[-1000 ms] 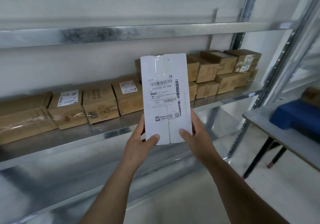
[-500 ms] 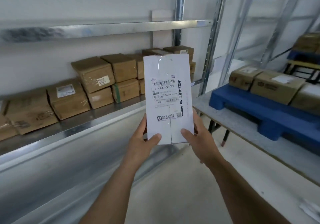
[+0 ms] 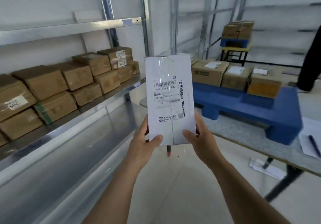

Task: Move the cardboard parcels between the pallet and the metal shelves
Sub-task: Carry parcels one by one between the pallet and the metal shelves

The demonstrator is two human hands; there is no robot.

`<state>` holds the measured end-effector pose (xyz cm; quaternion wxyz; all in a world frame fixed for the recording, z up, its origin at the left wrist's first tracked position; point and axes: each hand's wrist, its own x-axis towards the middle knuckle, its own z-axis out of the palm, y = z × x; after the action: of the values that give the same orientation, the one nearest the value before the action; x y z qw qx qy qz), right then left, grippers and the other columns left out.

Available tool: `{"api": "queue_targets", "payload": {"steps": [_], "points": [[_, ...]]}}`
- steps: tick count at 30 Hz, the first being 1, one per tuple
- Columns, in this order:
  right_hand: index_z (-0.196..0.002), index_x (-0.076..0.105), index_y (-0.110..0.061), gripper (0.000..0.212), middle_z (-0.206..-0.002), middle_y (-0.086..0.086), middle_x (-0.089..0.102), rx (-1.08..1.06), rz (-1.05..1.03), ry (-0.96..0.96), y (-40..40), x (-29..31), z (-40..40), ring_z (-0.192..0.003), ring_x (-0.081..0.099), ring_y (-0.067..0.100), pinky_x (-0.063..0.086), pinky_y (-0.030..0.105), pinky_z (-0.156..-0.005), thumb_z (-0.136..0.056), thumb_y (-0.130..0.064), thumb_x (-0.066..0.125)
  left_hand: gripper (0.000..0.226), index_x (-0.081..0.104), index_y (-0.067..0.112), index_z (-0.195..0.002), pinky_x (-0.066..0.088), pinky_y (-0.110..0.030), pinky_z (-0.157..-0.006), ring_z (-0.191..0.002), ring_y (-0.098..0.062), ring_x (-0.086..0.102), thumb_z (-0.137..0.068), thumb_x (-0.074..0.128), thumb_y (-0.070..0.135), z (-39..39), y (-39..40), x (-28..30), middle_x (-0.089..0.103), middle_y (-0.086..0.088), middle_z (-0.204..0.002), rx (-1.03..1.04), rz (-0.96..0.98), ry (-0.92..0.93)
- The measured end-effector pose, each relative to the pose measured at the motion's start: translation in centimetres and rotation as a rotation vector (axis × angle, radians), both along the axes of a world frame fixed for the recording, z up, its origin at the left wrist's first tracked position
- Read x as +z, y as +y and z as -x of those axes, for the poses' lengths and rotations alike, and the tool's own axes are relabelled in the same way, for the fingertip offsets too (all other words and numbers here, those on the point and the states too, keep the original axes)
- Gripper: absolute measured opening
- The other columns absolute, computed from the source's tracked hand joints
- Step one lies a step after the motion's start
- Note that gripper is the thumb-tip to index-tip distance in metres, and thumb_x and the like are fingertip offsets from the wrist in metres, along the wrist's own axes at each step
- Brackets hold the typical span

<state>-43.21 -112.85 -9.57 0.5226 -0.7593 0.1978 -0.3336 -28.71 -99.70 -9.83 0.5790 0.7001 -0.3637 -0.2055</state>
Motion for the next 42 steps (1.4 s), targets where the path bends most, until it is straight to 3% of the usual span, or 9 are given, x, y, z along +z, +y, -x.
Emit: {"api": "queue_targets", "payload": {"steps": [5, 8, 12, 17, 20, 24, 30, 39, 42], "points": [[-0.138, 0.036, -0.034, 0.054, -0.126, -0.007, 0.058, -0.069, -0.024, -0.045, -4.8, 0.0, 4.0, -0.115, 0.057, 0.019, 0.055, 0.047, -0.086, -0.090, -0.017, 0.055, 0.069, 0.034, 0.053, -0.135, 0.048, -0.009, -0.067, -0.098, 0.011, 0.056, -0.083, 0.067, 0.022, 2.4, -6.8, -0.3, 0.059, 0.031, -0.114, -0.146, -0.013, -0.032], [-0.137, 0.036, -0.028, 0.054, -0.127, -0.001, 0.056, -0.140, -0.036, -0.059, -8.6, 0.2, 6.6, -0.115, 0.057, 0.025, 0.055, 0.049, -0.084, -0.089, -0.014, 0.055, 0.067, 0.030, 0.050, -0.138, 0.047, -0.016, -0.082, -0.108, 0.004, 0.052, -0.085, 0.066, 0.029, 4.2, -11.8, -0.2, 0.055, 0.027, -0.122, -0.238, -0.006, -0.047], [-0.138, 0.035, -0.037, 0.055, -0.125, -0.010, 0.057, -0.290, -0.051, -0.044, -13.8, 0.3, 9.7, -0.114, 0.057, 0.018, 0.056, 0.043, -0.081, -0.090, -0.023, 0.057, 0.060, 0.030, 0.058, -0.130, 0.042, 0.000, -0.064, -0.099, 0.022, 0.049, -0.087, 0.062, 0.032, 6.6, -18.8, 0.4, 0.054, 0.043, -0.107, -0.394, 0.015, -0.056], [-0.139, 0.033, -0.042, 0.062, -0.124, -0.012, 0.058, -0.469, -0.048, 0.001, -20.7, 1.1, 12.8, -0.112, 0.057, 0.016, 0.054, 0.047, -0.086, -0.091, -0.010, 0.055, 0.061, 0.024, 0.069, -0.121, 0.044, -0.003, -0.064, -0.097, 0.025, 0.048, -0.088, 0.061, 0.035, 8.7, -27.5, 1.6, 0.051, 0.048, -0.105, -0.516, 0.005, -0.070], [-0.140, 0.028, -0.047, 0.067, -0.124, -0.010, 0.058, -0.566, -0.009, 0.068, -24.5, 1.6, 14.3, -0.099, 0.060, 0.011, 0.053, 0.033, -0.077, -0.092, -0.010, 0.055, 0.065, 0.025, 0.059, -0.134, 0.045, -0.007, -0.073, -0.105, 0.016, 0.050, -0.088, 0.062, 0.033, 9.7, -32.8, 1.8, 0.053, 0.038, -0.116, -0.568, 0.017, -0.050], [-0.146, 0.019, -0.044, 0.070, -0.134, -0.013, 0.052, -0.683, -0.010, 0.141, -28.7, 1.5, 16.4, -0.110, 0.056, 0.015, 0.048, 0.045, -0.093, -0.093, -0.016, 0.055, 0.067, 0.020, 0.056, -0.133, 0.041, 0.001, -0.071, -0.101, 0.021, 0.047, -0.088, 0.062, 0.030, 11.3, -38.6, 1.5, 0.049, 0.037, -0.114, -0.637, 0.003, -0.067], [-0.143, 0.024, -0.050, 0.069, -0.123, -0.027, 0.057, -0.797, -0.064, 0.120, -32.6, -0.2, 20.4, -0.104, 0.057, -0.005, 0.046, 0.011, -0.078, -0.092, -0.017, 0.056, 0.069, 0.019, 0.056, -0.137, 0.041, -0.002, -0.073, -0.100, 0.023, 0.046, -0.088, 0.061, 0.031, 14.7, -45.0, 0.2, 0.049, 0.042, -0.111, -0.741, -0.053, -0.067], [-0.146, 0.022, -0.043, 0.067, -0.124, -0.012, 0.061, -0.821, -0.146, 0.146, -39.8, -1.8, 26.2, -0.106, 0.062, 0.011, 0.052, 0.043, -0.090, -0.094, -0.019, 0.056, 0.069, 0.017, 0.046, -0.146, 0.042, -0.030, -0.101, -0.119, -0.002, 0.047, -0.089, 0.056, 0.042, 20.5, -52.7, -1.0, 0.049, 0.021, -0.134, -0.751, -0.138, -0.106], [-0.146, 0.023, -0.041, 0.066, -0.122, -0.009, 0.062, -0.798, -0.159, 0.169, -42.9, -2.0, 28.2, -0.102, 0.063, 0.011, 0.052, 0.042, -0.089, -0.094, -0.019, 0.056, 0.064, 0.022, 0.054, -0.140, 0.043, -0.012, -0.084, -0.102, 0.015, 0.050, -0.088, 0.058, 0.041, 22.4, -55.3, -1.1, 0.053, 0.034, -0.117, -0.718, -0.182, -0.092]]}}
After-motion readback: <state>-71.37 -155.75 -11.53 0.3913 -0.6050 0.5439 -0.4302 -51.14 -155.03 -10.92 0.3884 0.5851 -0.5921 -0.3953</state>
